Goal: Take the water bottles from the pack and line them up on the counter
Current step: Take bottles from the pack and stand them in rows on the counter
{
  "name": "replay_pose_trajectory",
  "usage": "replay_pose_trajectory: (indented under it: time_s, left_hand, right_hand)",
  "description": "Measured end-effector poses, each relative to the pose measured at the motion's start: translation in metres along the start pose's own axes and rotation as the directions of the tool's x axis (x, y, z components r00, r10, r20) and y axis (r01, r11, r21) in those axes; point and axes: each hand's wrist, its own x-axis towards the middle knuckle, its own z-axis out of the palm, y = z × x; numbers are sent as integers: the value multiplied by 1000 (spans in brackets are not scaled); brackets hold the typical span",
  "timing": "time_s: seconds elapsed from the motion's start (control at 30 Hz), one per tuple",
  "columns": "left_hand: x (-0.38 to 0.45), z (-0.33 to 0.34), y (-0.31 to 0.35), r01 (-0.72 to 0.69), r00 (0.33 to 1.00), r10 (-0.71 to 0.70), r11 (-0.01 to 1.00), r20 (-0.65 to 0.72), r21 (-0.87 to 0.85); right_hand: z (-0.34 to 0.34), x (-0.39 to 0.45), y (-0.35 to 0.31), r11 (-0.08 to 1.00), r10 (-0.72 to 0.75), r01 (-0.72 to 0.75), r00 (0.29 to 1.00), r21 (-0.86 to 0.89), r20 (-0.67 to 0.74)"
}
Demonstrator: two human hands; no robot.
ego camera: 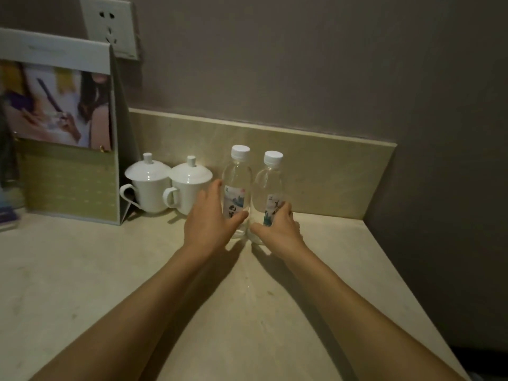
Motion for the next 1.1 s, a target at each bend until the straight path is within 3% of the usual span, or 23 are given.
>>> replay_pose_trajectory:
  time_s: [0.07, 0.3, 0.63, 0.97, 1.1]
  left_hand:
    - [-1, 0, 2, 25, 1000, -24, 993, -12, 112]
    - [-4, 2, -1, 67, 997, -73, 983, 26, 174]
    - [-5, 2, -2, 39, 999, -44, 991, 32, 129]
    - [-15, 3, 2, 173, 984, -172, 985, -40, 22]
    - [-12, 2, 4, 165, 986, -165, 986, 2, 23]
  right_hand:
    - [-2, 0, 4, 995, -48, 46, 999, -87, -21]
    - [14, -3, -3, 987, -110, 85, 975, -134, -192]
    - [10, -3, -5, 998, -56, 49, 987, -48, -153]
    - [12, -4, -9, 996, -64, 74, 984, 55, -168]
    - [12, -3, -9, 996, -59, 68, 985, 52, -163]
